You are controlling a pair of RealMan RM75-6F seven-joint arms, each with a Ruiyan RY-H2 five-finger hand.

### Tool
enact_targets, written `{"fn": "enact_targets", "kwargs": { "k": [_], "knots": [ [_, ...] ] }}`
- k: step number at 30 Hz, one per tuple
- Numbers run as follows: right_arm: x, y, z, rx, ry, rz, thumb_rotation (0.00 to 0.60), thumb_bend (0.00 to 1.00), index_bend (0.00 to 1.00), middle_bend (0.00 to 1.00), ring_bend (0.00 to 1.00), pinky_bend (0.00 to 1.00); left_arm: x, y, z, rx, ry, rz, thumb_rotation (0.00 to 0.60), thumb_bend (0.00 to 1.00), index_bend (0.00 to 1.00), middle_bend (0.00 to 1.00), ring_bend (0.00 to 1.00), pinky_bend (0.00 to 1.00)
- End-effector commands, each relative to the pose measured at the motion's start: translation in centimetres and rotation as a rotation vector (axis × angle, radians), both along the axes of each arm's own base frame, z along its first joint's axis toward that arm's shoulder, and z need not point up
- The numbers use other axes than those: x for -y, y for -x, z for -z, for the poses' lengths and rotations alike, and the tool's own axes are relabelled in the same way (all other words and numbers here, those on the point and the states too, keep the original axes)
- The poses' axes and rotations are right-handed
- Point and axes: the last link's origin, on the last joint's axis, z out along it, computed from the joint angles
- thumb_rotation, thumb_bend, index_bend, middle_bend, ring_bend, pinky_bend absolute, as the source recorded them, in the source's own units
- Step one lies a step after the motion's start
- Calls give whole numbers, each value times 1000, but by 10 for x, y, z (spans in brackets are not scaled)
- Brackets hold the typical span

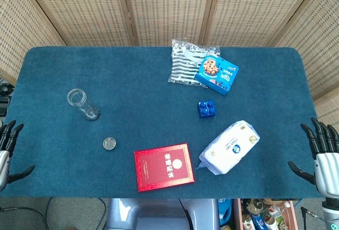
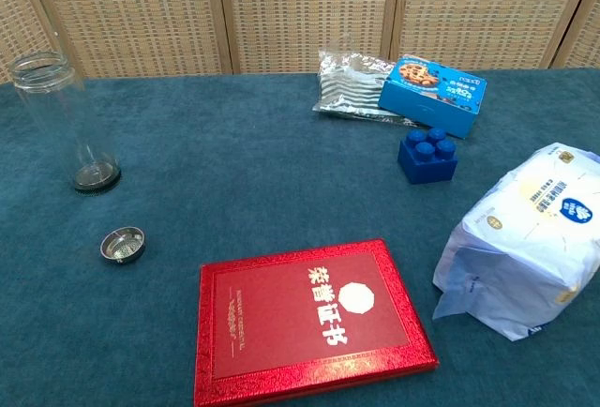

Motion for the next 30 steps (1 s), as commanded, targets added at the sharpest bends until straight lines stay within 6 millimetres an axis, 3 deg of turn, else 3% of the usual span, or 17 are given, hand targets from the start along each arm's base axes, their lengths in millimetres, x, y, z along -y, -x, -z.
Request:
{"fn": "enact_targets", "kwargs": {
  "k": [1, 11, 17, 19, 22, 26, 30],
  "knots": [
    [0, 0, 0, 1, 0, -1, 600, 0, 137, 0, 0, 0, 0, 0, 1, -2, 13, 0, 600, 96, 0, 0, 0, 0],
    [1, 0, -1, 6, 0, 0, 600, 0, 137, 0, 0, 0, -12, -3, 13, 7, 106, 42, 600, 95, 0, 0, 0, 0],
    [4, 3, 0, 3, 2, 17, 600, 0, 137, 0, 0, 0, -66, -33, 51, -87, 373, 215, 600, 96, 0, 0, 0, 0],
    [7, 5, 0, -3, 2, 27, 600, 0, 137, 0, 0, 0, -92, -43, 73, -100, 438, 277, 600, 96, 7, 0, 0, 0],
    [7, 6, 0, -3, 3, 33, 600, 0, 137, 0, 0, 0, -109, -45, 88, -107, 462, 302, 600, 103, 126, 0, 0, 0],
    [9, 8, -1, -1, 7, 40, 600, 0, 137, 0, 0, 0, -128, -44, 109, -146, 482, 321, 600, 214, 354, 0, 0, 0],
    [9, 10, -2, 1, 13, 46, 600, 0, 137, 0, 0, 0, -137, -44, 124, -164, 501, 322, 600, 260, 409, 0, 0, 0]
  ]
}}
